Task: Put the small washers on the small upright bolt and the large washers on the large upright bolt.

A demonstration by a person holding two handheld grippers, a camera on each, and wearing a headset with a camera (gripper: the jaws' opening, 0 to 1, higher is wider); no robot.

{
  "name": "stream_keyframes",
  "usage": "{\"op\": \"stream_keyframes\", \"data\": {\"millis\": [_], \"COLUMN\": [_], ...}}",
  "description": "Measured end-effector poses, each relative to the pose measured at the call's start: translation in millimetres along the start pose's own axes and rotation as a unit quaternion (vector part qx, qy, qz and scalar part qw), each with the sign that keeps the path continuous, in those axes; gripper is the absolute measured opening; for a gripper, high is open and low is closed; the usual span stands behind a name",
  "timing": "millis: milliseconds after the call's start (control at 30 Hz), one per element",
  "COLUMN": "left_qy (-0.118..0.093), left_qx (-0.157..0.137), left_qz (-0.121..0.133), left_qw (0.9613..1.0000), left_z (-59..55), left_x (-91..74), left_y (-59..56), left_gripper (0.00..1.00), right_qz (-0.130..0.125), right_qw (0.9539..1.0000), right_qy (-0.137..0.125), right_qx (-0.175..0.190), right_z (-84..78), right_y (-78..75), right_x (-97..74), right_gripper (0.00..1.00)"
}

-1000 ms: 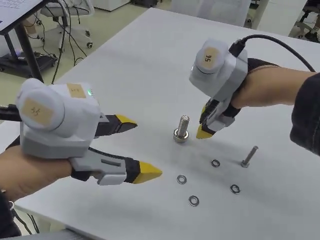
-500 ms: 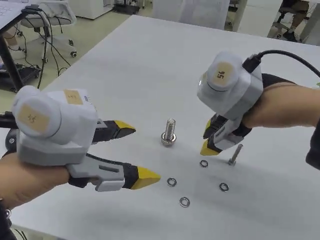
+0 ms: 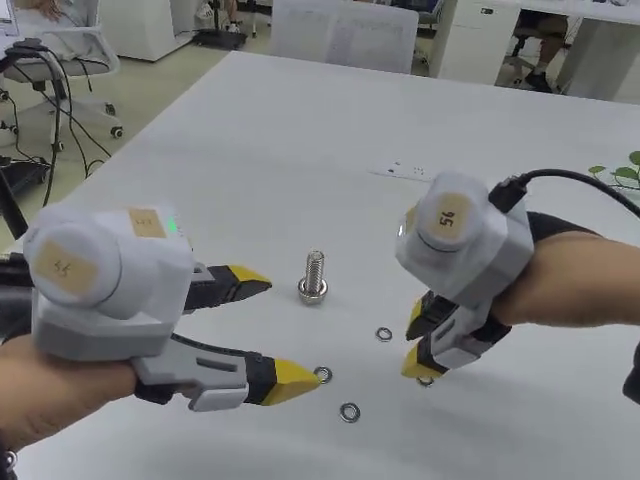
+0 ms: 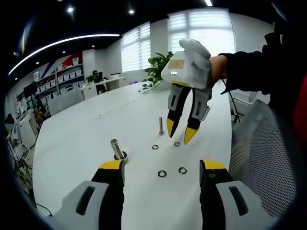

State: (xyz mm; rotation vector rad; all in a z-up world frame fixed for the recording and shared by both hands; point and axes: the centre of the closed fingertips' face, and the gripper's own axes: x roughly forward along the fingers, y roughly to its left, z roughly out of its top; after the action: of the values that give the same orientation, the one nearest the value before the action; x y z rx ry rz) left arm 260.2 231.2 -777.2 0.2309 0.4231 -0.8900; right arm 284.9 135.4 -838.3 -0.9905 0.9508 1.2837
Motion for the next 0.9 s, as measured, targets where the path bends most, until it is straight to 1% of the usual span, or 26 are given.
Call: {"op": "stream_keyframes", "data": {"millis": [100,267,467,567,733,900], "left_qy": [0.0,-0.001,-0.003,-0.004,-0.005,-0.006], "left_qx": [0.001,0.003,0.006,0.007,0.006,0.003], "left_qz": [-0.004,-0.011,-0.019,-0.02,-0.023,-0.024], "left_qw": [1.0,0.9999,0.9998,0.9998,0.9997,0.9997], "left_z": [-0.1,0.2,0.3,-0.2,-2.3,-3.9], "left_x": [-1.3,-3.1,-4.0,-4.9,-6.5,-7.3], "left_y": [-3.8,-11.1,-19.5,-21.2,-23.9,-24.3], "left_gripper": [0.62,0.62,0.62,0.62,0.62,0.62], "right_qz": [0.006,0.019,0.033,0.038,0.041,0.048], "right_qw": [1.0,0.9995,0.9991,0.999,0.9989,0.9988], "right_qy": [-0.005,-0.022,-0.027,-0.024,-0.023,-0.014], "right_qx": [0.002,0.012,0.007,0.006,0.001,-0.003], "right_z": [3.3,13.6,22.4,24.7,30.8,31.4], "right_y": [8.5,22.5,39.2,43.4,45.5,48.2], "right_x": [0.6,2.6,14.6,21.2,30.9,40.6], "right_gripper": [0.25,0.24,0.23,0.22,0.19,0.19]}}
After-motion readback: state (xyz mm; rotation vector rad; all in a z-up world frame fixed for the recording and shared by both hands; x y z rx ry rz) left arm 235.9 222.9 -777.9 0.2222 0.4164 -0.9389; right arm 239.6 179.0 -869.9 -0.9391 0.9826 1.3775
